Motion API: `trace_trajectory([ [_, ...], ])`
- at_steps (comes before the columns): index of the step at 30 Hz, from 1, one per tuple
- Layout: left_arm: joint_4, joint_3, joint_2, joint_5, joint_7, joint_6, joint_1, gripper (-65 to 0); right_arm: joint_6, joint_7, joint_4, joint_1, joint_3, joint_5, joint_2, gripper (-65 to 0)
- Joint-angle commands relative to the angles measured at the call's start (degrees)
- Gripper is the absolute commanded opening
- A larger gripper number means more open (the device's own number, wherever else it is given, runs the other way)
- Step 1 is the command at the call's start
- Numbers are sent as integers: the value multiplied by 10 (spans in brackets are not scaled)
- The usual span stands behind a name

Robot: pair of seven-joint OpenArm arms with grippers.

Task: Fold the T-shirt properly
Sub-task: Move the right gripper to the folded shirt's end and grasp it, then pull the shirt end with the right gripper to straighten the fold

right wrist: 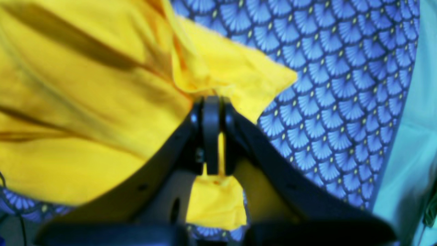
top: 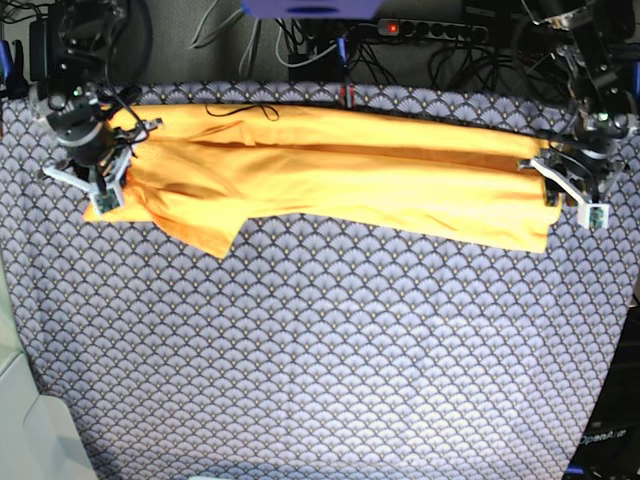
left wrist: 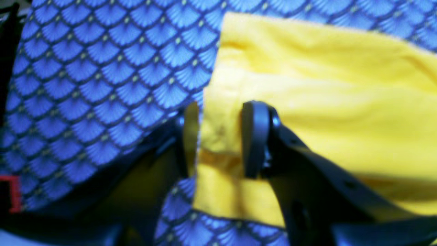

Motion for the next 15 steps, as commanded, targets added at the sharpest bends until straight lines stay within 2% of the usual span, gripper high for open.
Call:
trace_trajectory([
  [1, 9, -3, 0, 2, -12, -2, -6, -436, -2, 17, 11, -12, 2, 6, 2, -650],
  [4, 11, -3, 12, 30, -12, -4, -8, -436, -2, 61, 11, -51, 2, 6, 1, -650],
  [8, 13, -5, 19, 35, -12, -5, -8, -436, -2, 123, 10, -92, 5, 6, 1, -650],
  [12, 15, -5, 19, 35, -12, -5, -6, -436, -2, 151, 7, -108, 9, 6, 5, -650],
  [15, 16, -5, 19, 36, -12, -5, -5, -436, -2, 169, -1, -102, 44, 6, 5, -650],
])
